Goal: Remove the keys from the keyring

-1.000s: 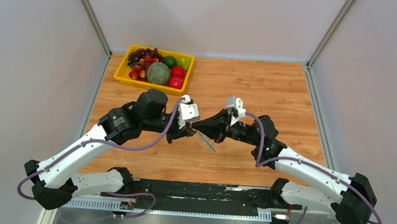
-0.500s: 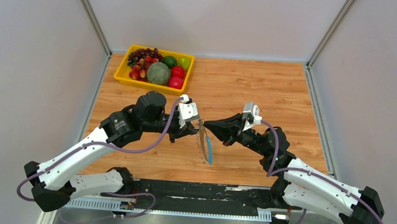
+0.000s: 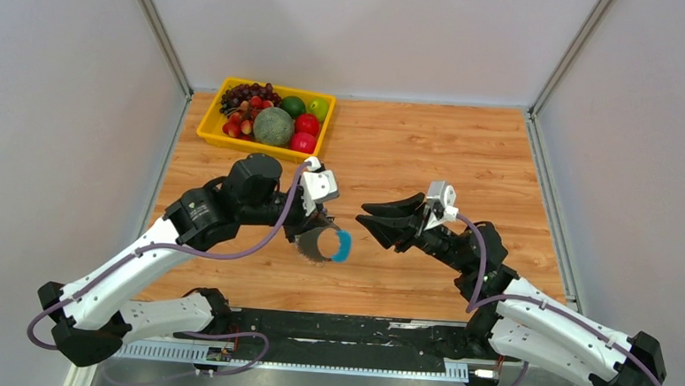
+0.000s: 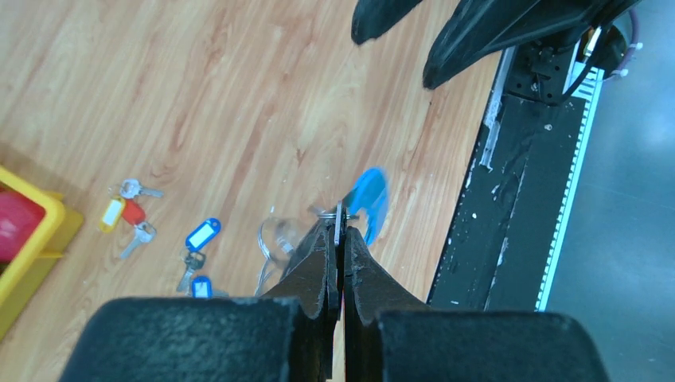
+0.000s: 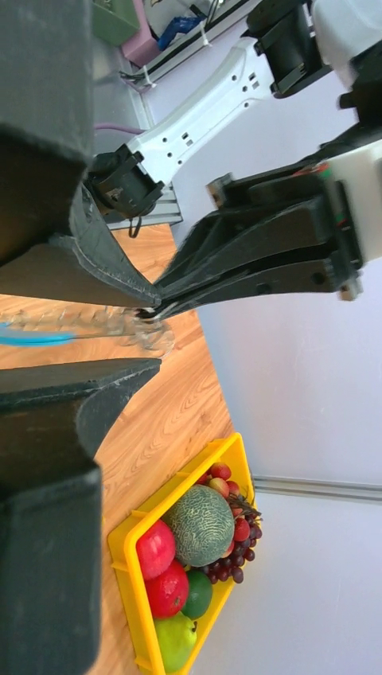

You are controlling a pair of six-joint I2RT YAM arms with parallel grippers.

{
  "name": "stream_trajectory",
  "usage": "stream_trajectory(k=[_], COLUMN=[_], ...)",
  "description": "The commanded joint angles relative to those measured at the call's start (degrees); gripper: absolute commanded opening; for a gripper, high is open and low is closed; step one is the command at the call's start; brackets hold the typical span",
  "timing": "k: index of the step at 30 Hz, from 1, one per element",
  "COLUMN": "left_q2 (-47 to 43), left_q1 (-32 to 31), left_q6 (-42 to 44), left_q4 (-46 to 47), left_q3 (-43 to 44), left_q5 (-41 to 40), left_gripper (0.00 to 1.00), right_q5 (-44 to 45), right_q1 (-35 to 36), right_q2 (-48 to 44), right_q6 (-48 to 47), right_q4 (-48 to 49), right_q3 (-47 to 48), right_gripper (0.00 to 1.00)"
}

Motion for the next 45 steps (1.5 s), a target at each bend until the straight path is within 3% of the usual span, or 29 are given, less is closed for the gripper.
stream_trajectory(k=[1,11,26,37,45], left_q2=[0.0,0.5,1.8,2.2,2.2], left_q1=[0.1,0.1,0.0,0.0,-0.2], left_q6=[3.5,7.0,8.4,7.9,7.1], left_q4=[-3.5,-8.0,-9.6,-9.5,-8.2], left_q3=[6.8,10.1,12.6,13.5,13.2], left_q5=[3.4,11.3,13.6,14.2,13.9], left_gripper=[0.0,0.0,0.0,0.0,0.0], right_q5=[-2.6,-10.9,-21.5,-25.2,-27.2], right_q1=[-0.1,-0.1,-0.1,1.0,1.7], right_q2=[-0.9,1.3,10.5,11.3,12.2], right_q6=[-4.9,-11.4,-12.5,-11.8,-11.9], right_q4=[-5.1,-11.5,-10.5,-9.2,-9.4], right_q3=[3.5,6.8,12.2,12.0,12.6], right_gripper=[0.35,0.38,0.36,0.34,0.11])
